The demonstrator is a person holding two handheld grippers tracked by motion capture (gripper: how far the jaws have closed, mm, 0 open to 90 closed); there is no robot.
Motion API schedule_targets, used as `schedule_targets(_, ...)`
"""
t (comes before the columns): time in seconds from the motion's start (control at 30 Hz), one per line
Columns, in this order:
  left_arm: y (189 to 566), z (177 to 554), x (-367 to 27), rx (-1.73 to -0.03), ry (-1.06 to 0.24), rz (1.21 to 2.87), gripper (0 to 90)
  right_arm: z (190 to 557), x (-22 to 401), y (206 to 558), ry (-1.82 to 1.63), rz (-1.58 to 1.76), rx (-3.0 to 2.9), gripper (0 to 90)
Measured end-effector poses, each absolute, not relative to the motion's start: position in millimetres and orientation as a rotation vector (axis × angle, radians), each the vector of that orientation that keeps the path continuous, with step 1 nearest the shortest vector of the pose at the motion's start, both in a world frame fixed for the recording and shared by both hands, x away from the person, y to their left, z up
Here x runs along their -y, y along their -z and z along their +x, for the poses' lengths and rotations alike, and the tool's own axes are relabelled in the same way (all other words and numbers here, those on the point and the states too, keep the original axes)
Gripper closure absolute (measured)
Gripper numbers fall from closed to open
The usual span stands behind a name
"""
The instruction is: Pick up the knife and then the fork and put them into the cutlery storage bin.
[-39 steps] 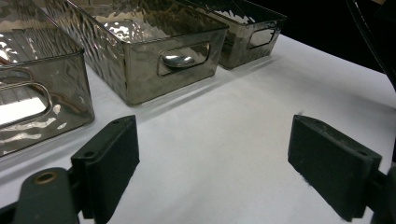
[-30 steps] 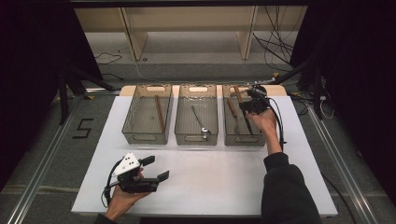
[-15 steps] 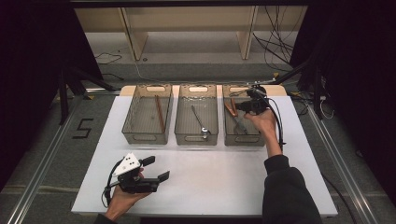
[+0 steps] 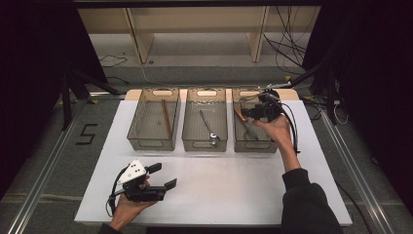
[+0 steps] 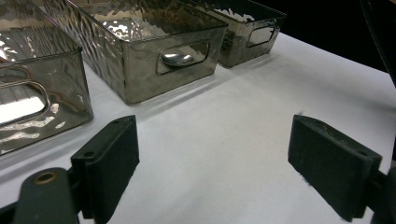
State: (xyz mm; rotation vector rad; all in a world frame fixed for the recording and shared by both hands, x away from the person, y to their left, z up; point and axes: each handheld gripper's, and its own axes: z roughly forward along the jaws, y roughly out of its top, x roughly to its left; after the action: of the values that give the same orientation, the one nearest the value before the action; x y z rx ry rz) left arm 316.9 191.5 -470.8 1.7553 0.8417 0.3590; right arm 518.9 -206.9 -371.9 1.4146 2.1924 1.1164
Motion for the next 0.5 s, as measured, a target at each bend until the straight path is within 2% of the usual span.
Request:
schedule_targets(0.17, 470, 317, -192, -0.84, -0.362, 1.756, 16.0, 501, 201, 366, -1.175, 1.356, -2.193, 29.1)
schedule_targets(0.5, 471, 316, -191, -0.841, -0.362, 1.755, 16.1, 448, 189, 375, -1.289, 1.204, -2.239, 28.7)
